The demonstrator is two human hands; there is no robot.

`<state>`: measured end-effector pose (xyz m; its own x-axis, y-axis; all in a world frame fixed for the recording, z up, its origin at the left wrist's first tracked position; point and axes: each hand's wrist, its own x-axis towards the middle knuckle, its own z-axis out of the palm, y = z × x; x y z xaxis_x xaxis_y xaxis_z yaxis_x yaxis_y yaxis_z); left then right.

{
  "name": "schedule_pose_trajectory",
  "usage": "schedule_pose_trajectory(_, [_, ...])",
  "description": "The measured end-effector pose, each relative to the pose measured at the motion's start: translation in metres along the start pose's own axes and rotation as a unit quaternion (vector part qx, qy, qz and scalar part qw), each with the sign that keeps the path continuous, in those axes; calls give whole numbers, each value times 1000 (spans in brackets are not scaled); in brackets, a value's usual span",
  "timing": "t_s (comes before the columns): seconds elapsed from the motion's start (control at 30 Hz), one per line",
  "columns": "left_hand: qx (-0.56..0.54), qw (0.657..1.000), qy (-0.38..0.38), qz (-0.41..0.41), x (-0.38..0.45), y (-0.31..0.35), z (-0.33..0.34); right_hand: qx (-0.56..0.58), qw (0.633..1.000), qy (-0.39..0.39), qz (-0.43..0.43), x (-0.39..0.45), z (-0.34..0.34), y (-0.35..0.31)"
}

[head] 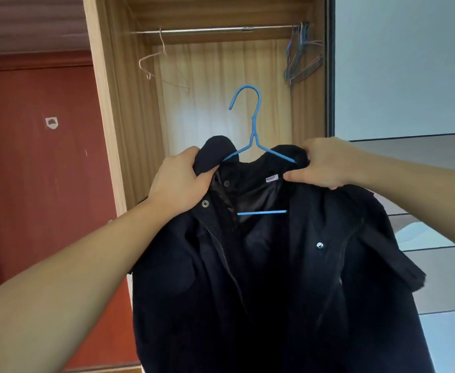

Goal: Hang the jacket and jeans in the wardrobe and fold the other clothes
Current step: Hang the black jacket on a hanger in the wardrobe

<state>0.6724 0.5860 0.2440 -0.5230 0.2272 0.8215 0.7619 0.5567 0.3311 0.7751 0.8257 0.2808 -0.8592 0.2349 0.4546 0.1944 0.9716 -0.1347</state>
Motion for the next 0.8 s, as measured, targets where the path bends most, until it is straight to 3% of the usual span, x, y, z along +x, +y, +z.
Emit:
schedule_pose_trajectory(0.1, [4,1000,-15,22,-3,4,3,-45,996,82,-6,2,-1,8])
schedule_pose_trajectory(0.27, [16,998,-41,38,-11,6,9,97,983,105,-115,-3,23,-2])
schedule_pose_trajectory(0.33, [23,997,-57,45,-12,5,8,224,970,43,-79,-3,25,-17])
schedule_pose_trajectory(0.43, [25,991,-116,57,-14,2,3,387,918,-81,-16,0,26,-37])
schedule_pose_trajectory(0.53, [4,982,-183,51,-18,-11,-6,358,927,-105,-24,-2,30,-52])
schedule_pose_trajectory(0.63, [10,981,-189,31,-16,-34,-21,349,927,-122,-67,-4,35,-62])
schedule_pose_trajectory(0.7, [96,978,-174,55,-14,-47,-32,342,925,-141,-86,-7,35,-66])
schedule_pose_trajectory(0.8, [252,947,-167,104,-9,-52,-43,327,922,-175,-110,-13,36,-74])
